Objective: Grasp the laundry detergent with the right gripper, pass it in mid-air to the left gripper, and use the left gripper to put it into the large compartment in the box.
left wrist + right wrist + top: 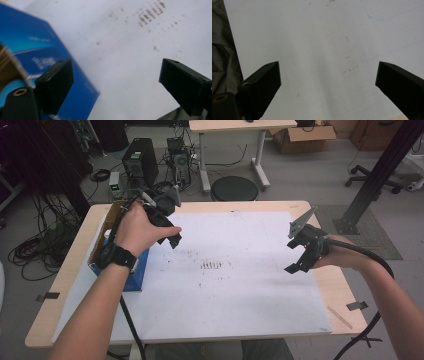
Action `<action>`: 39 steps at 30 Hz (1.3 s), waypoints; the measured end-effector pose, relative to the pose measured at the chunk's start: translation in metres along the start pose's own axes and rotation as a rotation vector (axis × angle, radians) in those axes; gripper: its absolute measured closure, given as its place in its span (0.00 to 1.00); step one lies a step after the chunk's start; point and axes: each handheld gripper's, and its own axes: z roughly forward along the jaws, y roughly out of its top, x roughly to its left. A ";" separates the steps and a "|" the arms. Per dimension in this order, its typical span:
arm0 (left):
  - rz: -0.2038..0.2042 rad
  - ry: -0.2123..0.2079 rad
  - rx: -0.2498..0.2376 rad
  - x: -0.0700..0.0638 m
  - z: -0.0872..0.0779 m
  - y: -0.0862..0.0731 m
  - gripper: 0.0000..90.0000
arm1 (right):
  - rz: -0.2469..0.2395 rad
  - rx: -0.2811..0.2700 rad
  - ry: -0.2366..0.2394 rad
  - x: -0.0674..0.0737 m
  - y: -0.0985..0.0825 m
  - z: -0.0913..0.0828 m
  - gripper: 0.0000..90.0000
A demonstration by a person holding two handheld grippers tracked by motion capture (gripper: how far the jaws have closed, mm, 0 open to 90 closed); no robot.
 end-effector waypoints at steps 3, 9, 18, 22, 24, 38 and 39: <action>0.055 -0.023 -0.001 -0.013 0.010 0.005 0.12 | -0.004 -0.005 0.007 -0.001 0.000 0.001 0.06; 0.128 -0.078 -0.003 -0.029 0.026 0.008 0.08 | -0.011 -0.016 0.024 -0.002 0.001 0.002 0.05; 0.202 -0.166 -0.024 -0.044 0.042 0.006 0.06 | -0.026 -0.030 0.041 -0.003 0.006 0.004 0.04; 0.222 -0.171 -0.022 -0.047 0.046 0.005 0.06 | -0.028 -0.027 0.043 -0.003 0.007 0.005 0.04; 0.231 -0.179 -0.020 -0.047 0.046 0.005 0.06 | -0.032 -0.028 0.041 -0.004 0.007 0.006 0.04; 0.248 -0.199 -0.030 -0.048 0.044 0.001 0.06 | -0.031 -0.017 0.043 -0.003 0.007 0.008 0.05; 0.246 -0.198 -0.029 -0.048 0.044 0.001 0.06 | -0.032 -0.017 0.042 -0.003 0.006 0.008 0.05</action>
